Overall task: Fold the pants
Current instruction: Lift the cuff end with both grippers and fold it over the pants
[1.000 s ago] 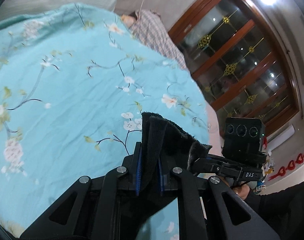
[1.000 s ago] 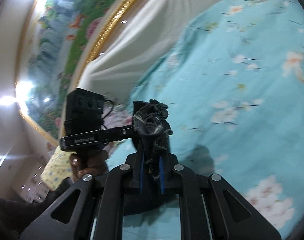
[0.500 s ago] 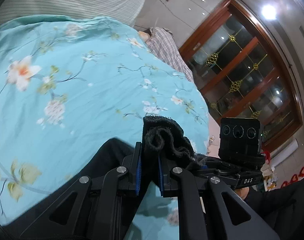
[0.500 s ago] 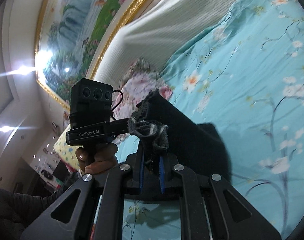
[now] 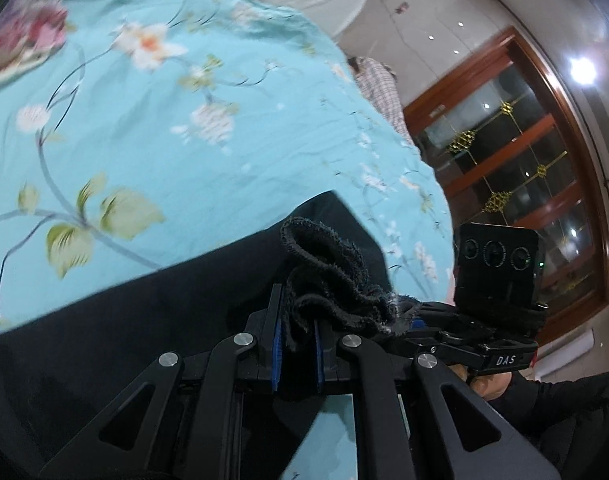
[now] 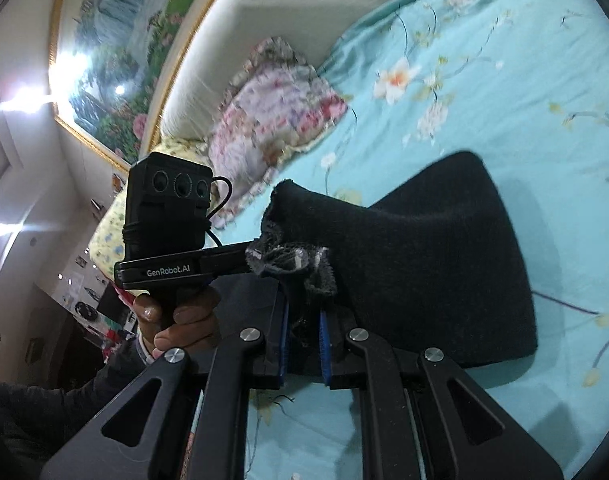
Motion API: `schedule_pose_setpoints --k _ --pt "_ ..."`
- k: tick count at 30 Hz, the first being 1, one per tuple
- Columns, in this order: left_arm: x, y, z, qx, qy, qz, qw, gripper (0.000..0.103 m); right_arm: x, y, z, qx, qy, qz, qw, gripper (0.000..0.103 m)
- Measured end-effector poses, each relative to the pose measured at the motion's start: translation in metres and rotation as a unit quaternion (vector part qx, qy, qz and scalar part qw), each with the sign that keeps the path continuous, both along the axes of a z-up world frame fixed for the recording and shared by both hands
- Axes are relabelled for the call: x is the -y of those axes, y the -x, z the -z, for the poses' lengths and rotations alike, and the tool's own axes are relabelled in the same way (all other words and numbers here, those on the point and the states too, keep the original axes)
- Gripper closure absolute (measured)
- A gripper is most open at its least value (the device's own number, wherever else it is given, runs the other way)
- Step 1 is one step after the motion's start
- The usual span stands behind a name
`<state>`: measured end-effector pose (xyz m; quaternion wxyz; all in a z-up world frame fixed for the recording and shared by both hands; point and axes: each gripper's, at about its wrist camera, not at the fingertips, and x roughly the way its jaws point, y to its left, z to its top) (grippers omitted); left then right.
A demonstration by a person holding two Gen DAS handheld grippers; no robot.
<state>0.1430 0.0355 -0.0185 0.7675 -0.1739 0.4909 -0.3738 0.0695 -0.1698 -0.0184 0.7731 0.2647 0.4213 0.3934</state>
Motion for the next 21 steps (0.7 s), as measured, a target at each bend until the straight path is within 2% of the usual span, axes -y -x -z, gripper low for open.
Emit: schedule_pose_setpoints --k 8,10,11,13,16,18,21 --pt "-0.011 0.008 0.021 -0.017 -0.011 -0.031 0.9993 0.092 -0.017 -0.002 0.008 -0.007 0.053 -0.016 0.998 0.085" --pt "-0.014 0.01 0.024 -0.019 -0.015 -0.042 0.9988 0.09 -0.019 -0.003 0.01 -0.009 0.06 -0.02 0.998 0.08" --pt "-0.016 0.011 0.024 -0.019 -0.018 -0.046 0.9986 0.087 -0.02 -0.003 0.011 -0.01 0.06 -0.022 0.998 0.078" --pt "-0.02 0.015 0.024 -0.018 -0.023 -0.062 0.9976 0.084 -0.023 -0.003 0.013 -0.012 0.06 -0.027 0.998 0.066" --pt "-0.029 0.021 0.023 -0.018 -0.022 -0.084 0.9961 0.077 -0.028 0.0 0.011 -0.008 0.062 -0.036 0.997 0.054" --pt "-0.036 0.026 0.021 -0.016 -0.021 -0.101 0.9945 0.073 -0.03 0.002 0.009 -0.004 0.066 -0.04 0.997 0.051" --pt "-0.047 0.035 0.016 -0.01 -0.019 -0.129 0.9914 0.062 -0.032 0.003 0.005 -0.003 0.064 -0.043 0.997 0.05"
